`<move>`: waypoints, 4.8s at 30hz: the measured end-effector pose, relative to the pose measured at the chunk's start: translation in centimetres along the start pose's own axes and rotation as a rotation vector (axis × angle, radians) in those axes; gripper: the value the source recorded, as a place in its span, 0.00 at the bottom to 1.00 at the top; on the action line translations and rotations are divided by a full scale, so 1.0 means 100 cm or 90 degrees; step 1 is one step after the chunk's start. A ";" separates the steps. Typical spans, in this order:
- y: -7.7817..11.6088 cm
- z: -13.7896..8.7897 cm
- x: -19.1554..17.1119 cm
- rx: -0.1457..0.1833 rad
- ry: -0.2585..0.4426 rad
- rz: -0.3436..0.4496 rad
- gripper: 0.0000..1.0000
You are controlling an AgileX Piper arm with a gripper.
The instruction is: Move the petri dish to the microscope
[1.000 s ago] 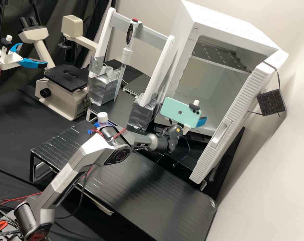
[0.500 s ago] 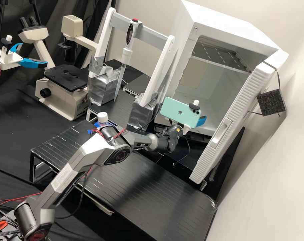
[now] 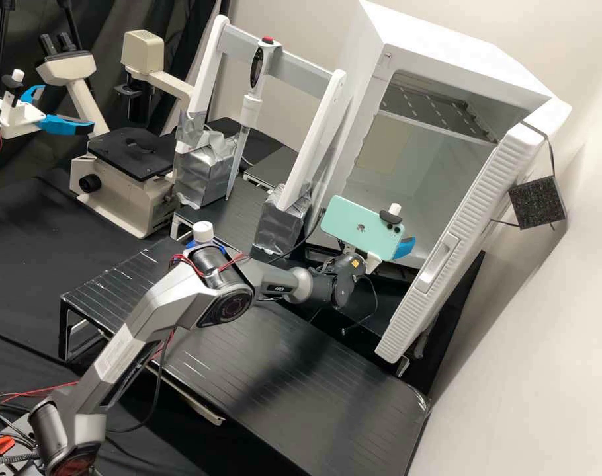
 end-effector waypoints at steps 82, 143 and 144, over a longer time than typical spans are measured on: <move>-0.171 -0.312 -0.200 -0.049 0.480 -0.384 0.00; -0.319 -0.368 -0.080 -0.085 0.282 -0.448 0.00; -0.320 -0.368 -0.079 -0.085 0.282 -0.447 0.00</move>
